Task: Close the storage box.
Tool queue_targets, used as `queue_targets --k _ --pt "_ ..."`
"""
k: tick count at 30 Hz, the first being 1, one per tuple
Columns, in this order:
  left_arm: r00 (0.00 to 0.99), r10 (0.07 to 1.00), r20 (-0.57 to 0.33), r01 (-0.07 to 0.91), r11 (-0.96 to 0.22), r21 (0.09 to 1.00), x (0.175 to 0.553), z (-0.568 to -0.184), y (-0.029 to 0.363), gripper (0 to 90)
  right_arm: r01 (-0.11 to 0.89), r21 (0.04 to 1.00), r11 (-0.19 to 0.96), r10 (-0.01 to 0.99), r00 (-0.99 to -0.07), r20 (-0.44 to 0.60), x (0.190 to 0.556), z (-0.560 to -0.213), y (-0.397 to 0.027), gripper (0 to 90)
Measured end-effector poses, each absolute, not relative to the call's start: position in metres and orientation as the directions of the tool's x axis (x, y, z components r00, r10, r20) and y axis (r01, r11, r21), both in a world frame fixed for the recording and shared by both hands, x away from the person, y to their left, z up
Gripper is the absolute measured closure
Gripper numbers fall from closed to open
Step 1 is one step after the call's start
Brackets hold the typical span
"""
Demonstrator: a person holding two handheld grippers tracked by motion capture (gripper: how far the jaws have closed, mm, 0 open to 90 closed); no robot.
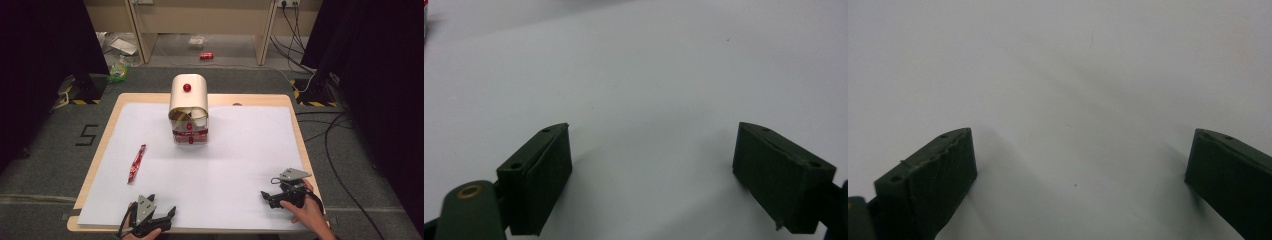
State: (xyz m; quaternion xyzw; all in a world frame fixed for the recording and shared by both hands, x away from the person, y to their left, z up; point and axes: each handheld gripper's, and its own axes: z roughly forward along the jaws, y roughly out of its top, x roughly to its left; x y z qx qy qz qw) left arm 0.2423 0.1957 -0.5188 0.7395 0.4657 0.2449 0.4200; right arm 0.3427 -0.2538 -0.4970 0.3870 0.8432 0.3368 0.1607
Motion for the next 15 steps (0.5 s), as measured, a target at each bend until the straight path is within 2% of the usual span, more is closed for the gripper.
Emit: queue_targets --k 15 --pt "0.450 0.893 -0.031 0.479 -0.211 0.852 0.2423 -0.5196 0.1965 14.9 0.543 0.693 0.474 0.760 -0.649 -0.011 0.3427 -0.4970 -0.2539 0.4"
